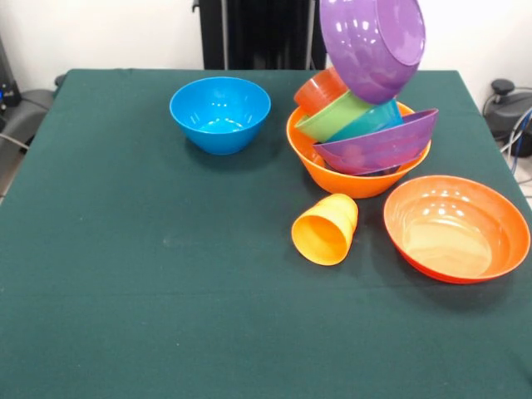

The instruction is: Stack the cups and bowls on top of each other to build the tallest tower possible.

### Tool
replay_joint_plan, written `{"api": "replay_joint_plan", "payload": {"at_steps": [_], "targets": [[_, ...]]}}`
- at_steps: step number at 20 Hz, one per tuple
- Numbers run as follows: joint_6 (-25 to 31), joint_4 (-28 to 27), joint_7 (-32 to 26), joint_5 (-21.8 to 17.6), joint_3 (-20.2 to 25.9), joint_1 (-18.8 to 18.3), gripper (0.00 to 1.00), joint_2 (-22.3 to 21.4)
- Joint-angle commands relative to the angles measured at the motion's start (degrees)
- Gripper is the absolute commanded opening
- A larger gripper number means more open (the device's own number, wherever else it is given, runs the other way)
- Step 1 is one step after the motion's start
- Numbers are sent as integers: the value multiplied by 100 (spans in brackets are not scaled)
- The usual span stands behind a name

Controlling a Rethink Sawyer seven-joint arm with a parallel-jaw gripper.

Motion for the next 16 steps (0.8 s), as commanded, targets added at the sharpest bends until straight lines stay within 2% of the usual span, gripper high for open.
{"api": "replay_joint_plan", "payload": {"at_steps": [1,8,16], "targets": [[-345,-1001,-1885,307,-30,191,0,654],[-443,-1224,-1595,290,-316,290,0,729],[-218,-1468,-1237,276,-552,472,0,674]]}}
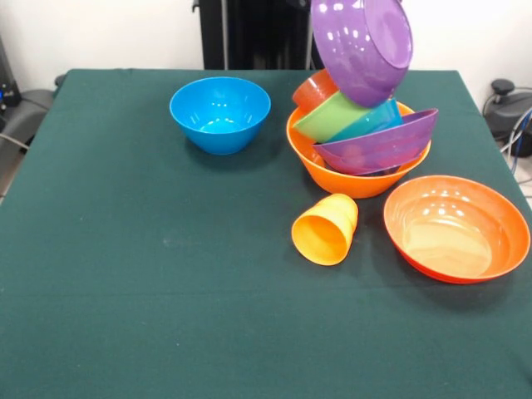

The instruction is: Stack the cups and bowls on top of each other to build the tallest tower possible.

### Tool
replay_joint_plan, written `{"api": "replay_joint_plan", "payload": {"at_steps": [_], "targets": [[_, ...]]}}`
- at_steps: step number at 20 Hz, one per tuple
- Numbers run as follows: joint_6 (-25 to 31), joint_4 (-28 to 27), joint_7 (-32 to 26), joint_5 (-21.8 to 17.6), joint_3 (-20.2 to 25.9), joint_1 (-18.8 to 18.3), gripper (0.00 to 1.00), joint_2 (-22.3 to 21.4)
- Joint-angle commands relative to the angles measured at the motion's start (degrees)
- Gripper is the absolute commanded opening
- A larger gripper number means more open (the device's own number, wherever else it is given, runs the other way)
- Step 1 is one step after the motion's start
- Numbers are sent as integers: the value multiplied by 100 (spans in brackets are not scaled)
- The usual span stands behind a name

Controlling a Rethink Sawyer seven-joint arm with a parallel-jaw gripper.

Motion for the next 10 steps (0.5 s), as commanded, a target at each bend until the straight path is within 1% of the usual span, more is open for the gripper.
{"api": "replay_joint_plan", "payload": {"at_steps": [1,5,10], "targets": [[317,-1059,-1194,273,35,184,0,86],[623,-1112,-921,291,-128,256,0,3],[882,-968,-507,389,-264,381,0,-245]]}}
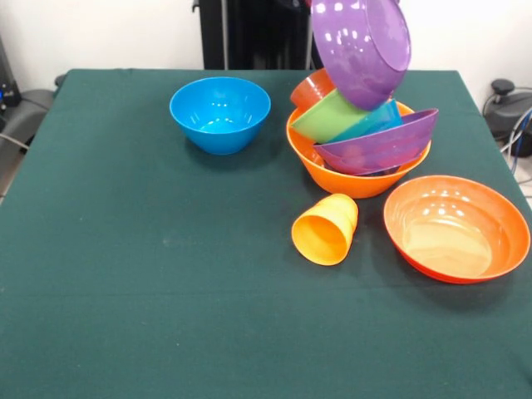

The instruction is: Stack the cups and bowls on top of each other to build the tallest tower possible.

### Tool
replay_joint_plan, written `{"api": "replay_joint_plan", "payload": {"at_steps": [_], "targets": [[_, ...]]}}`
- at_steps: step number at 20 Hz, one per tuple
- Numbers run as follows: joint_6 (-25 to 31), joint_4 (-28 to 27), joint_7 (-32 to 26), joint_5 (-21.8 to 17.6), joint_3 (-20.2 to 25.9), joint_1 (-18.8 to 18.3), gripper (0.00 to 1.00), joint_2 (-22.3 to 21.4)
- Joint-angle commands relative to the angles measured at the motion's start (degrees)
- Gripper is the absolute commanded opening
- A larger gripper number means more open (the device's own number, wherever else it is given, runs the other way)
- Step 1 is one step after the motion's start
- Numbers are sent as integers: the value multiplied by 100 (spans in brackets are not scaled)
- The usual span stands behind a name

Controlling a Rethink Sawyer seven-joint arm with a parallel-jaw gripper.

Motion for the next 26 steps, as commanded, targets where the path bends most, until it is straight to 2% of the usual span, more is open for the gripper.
{"api": "replay_joint_plan", "payload": {"at_steps": [1,8,16,26], "targets": [[904,-688,-458,421,71,212,0,-271],[1008,-669,-263,613,39,414,0,-347],[1378,-908,3,755,5,420,0,-119],[1573,-876,129,807,66,451,0,-249]]}}
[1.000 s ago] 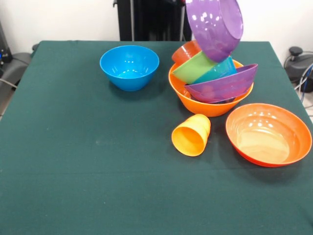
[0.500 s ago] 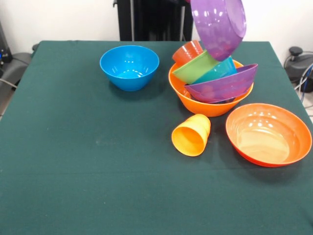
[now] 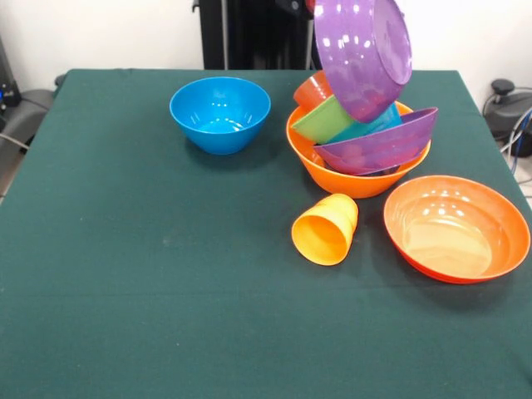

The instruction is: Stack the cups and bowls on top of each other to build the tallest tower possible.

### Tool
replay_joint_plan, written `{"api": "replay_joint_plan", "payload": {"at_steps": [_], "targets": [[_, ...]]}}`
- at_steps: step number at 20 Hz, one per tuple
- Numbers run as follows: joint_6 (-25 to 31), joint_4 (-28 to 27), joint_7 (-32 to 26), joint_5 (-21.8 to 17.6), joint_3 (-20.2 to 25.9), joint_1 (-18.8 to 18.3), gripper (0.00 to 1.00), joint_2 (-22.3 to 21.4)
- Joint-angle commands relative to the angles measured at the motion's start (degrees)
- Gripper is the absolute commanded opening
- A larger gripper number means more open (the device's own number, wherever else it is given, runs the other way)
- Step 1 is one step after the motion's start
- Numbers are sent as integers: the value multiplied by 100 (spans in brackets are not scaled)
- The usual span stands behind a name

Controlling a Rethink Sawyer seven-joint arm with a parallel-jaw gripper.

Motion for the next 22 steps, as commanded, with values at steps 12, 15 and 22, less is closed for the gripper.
{"api": "replay_joint_plan", "payload": {"at_steps": [12,15,22], "targets": [[1094,-687,227,420,484,56,0,30],[1238,-727,245,464,465,90,0,77],[1344,-707,288,506,433,154,0,32]]}}
